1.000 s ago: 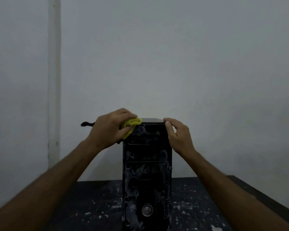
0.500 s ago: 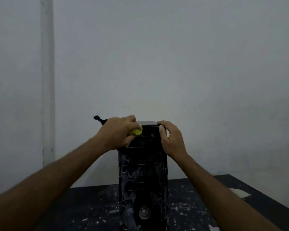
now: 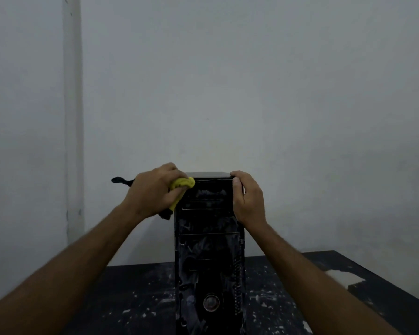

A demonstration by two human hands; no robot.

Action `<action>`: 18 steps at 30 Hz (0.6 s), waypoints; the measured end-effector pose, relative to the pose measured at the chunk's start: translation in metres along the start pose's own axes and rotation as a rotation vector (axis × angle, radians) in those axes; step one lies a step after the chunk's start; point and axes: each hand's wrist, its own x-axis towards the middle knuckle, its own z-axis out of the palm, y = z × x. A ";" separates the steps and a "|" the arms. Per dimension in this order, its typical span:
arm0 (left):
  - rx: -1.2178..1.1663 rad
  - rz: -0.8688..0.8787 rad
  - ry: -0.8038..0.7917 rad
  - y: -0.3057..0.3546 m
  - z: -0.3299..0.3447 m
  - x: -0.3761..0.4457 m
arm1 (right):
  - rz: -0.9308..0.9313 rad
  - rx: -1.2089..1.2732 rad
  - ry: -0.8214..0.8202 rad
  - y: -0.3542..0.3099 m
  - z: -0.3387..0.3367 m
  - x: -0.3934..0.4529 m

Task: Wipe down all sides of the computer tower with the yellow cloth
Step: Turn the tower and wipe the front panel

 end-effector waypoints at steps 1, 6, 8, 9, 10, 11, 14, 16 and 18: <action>0.003 0.030 -0.010 0.002 0.005 -0.004 | -0.008 -0.002 0.001 0.001 0.000 0.000; 0.034 -0.021 0.048 -0.015 -0.004 -0.013 | -0.019 -0.009 -0.009 0.001 -0.001 0.001; 0.013 -0.031 0.070 -0.010 -0.001 -0.014 | -0.013 -0.001 0.007 0.000 0.002 0.000; 0.015 0.011 0.045 -0.006 0.004 -0.017 | -0.015 -0.003 0.007 0.000 0.002 -0.001; 0.023 0.054 0.016 -0.004 0.009 -0.020 | -0.018 -0.012 -0.001 0.002 0.001 -0.001; 0.030 0.067 0.004 -0.005 0.009 -0.023 | -0.020 -0.022 -0.010 0.003 -0.001 -0.001; 0.018 -0.057 0.115 -0.012 -0.001 -0.017 | -0.020 -0.024 -0.020 0.002 -0.003 0.001; 0.013 -0.047 0.107 -0.011 -0.001 -0.016 | -0.014 -0.024 -0.013 0.002 -0.002 0.000; 0.041 0.064 0.050 -0.008 0.005 -0.022 | -0.024 -0.033 -0.015 0.004 -0.004 0.001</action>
